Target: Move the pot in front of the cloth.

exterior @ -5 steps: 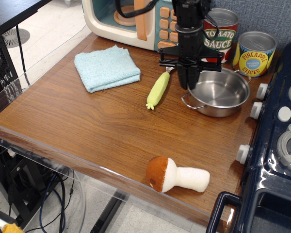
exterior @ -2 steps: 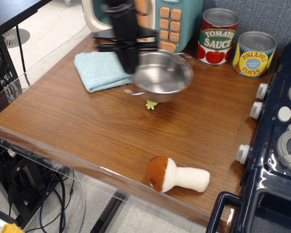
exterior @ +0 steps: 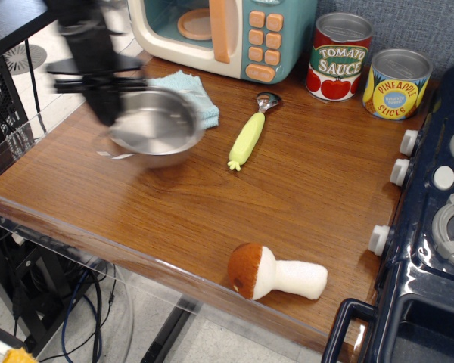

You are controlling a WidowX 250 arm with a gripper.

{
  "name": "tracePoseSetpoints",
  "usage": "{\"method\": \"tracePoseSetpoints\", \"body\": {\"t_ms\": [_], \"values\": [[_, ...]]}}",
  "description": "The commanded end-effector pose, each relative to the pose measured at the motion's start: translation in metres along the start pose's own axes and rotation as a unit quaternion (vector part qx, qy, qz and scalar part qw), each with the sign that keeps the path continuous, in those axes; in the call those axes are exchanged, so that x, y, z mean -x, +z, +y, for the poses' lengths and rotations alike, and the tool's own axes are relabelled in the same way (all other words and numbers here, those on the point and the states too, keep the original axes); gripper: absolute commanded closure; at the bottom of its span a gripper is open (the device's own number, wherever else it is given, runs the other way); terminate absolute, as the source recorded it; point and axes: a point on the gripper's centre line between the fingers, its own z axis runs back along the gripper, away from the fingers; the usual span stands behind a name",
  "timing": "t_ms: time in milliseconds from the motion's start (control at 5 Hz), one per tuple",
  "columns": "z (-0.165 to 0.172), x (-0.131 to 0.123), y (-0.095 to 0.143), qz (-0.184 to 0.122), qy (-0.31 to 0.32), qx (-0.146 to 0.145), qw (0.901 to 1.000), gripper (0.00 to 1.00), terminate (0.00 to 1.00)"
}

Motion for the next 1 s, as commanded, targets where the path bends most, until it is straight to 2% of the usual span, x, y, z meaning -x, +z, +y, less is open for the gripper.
{"method": "tracePoseSetpoints", "body": {"t_ms": [0, 200, 400, 600, 800], "values": [[0.059, 0.013, 0.012, -0.016, 0.034, -0.014, 0.9992, 1.00, 0.00], [0.075, 0.027, 0.000, 0.006, 0.037, -0.023, 0.9990, 1.00, 0.00], [0.074, 0.033, -0.016, 0.039, 0.030, -0.031, 0.9983, 1.00, 0.00], [0.073, 0.032, -0.020, 0.049, 0.035, -0.032, 0.9977, 1.00, 0.00], [0.073, 0.033, -0.020, 0.055, 0.037, -0.032, 0.9973, 0.00, 0.00]]}}
